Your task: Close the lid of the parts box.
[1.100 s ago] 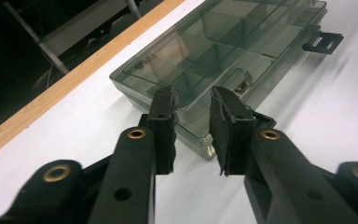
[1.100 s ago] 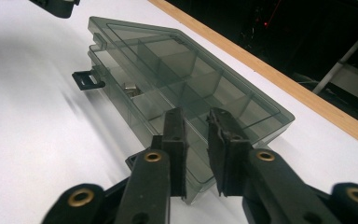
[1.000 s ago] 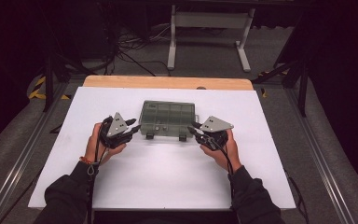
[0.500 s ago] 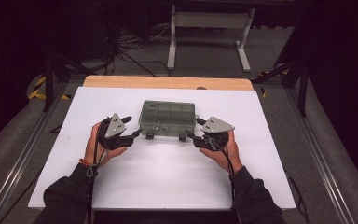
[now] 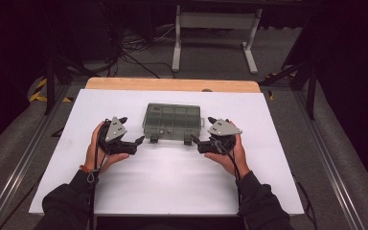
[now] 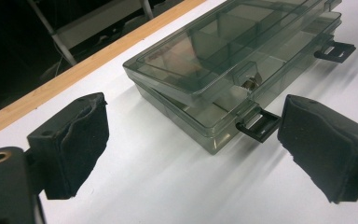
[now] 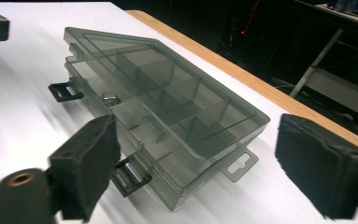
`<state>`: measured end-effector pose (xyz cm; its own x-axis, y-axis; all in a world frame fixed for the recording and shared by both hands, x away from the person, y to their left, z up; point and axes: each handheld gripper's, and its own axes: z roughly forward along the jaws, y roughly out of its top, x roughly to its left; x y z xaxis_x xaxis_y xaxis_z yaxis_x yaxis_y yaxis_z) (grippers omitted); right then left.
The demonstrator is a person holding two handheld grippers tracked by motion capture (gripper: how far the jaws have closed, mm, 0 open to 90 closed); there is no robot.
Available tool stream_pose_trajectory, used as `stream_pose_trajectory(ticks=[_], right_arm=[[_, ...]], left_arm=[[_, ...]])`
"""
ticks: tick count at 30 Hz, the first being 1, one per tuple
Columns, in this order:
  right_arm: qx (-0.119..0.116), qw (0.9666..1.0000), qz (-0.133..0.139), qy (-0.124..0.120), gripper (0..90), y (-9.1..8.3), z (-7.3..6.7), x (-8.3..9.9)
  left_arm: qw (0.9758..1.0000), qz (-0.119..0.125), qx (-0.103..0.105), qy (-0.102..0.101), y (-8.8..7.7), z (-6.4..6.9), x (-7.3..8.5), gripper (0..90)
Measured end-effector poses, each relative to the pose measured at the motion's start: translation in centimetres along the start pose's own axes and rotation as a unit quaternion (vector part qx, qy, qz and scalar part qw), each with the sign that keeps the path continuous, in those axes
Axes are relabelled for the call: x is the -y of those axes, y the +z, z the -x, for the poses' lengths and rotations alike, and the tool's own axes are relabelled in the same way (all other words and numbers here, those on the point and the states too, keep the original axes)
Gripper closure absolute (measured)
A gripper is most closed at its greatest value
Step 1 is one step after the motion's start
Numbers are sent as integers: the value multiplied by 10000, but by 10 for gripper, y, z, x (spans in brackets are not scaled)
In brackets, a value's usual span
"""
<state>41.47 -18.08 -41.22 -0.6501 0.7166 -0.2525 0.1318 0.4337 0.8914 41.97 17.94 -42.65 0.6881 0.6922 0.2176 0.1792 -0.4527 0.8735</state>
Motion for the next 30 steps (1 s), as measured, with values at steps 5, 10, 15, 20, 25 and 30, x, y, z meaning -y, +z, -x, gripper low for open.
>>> stream_pose_trajectory(ticks=[5,10,15,20,25,30], right_arm=[[29,9999,-3,111,66,0,2,1],[0,9999,52,139,48,-2,3,1],[82,9999,40,76,55,-2,3,1],[156,9999,3,11,59,-4,4,1],[231,9997,40,13,63,-7,7,0],[238,9997,22,23,63,-9,8,0]], left_arm=[[9999,84,22,-67,-4,-2,2,63],[9999,125,49,-10,-7,-2,2,48],[9999,150,48,26,-8,-3,1,48],[9998,185,-9,36,-11,-5,1,51],[9998,195,-8,35,-14,-6,0,51],[9998,196,-26,47,-17,-7,0,51]])
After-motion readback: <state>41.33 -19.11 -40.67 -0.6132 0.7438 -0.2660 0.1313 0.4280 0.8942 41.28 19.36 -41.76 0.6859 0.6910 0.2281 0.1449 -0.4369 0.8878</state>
